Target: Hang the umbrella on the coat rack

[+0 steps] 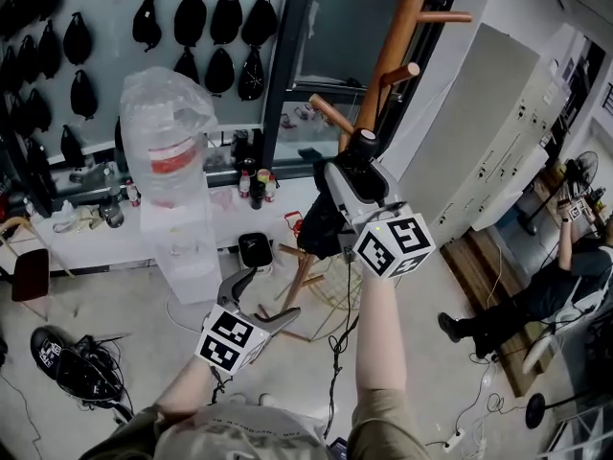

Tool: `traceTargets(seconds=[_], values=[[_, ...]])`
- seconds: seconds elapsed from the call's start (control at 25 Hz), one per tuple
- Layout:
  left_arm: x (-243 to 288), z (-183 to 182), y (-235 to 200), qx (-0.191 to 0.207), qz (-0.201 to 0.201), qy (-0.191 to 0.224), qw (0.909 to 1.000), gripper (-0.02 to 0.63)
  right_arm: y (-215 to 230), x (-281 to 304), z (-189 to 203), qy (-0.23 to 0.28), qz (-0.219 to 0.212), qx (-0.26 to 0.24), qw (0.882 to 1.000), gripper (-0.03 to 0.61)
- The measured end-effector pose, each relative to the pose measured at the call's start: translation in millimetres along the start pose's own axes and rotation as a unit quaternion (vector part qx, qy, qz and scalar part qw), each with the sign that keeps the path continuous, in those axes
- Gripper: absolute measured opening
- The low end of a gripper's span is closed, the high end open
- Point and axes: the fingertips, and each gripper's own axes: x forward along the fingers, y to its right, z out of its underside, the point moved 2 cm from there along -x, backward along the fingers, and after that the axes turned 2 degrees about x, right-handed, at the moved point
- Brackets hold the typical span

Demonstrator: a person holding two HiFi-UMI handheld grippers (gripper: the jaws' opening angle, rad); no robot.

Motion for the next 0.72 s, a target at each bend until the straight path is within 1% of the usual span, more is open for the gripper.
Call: traceTargets(seconds=[0.12,0.24,0.48,0.6,0.72], values=[[1,0,-1,-0.003,-0.002,-0.001,1.0,0.457,-3,-1,0,0.013,0.006,-0.008,1.0,0.22],[2,2,-2,-0.006,-0.002,-0.003,1.0,0.457,-3,-7,2,0.03,0.012,-0.005,0.999,0.253],[4,5,-4,-0.015,-0.008,0.0,0.9999,0.457,-3,-23,14,0.045,0.019,0.003,0.999,0.255],[5,5,-1,-0.015,-0.01,0.001,0.9998,0.457,-4,-33,17,0.041,0.033,-0.015,0.998,0.255],[2,0,1,-0.012,-0.019,0.015,0.9996,0.457,-9,-51,17,0.044,0.048,-0.029,0.997,0.255]])
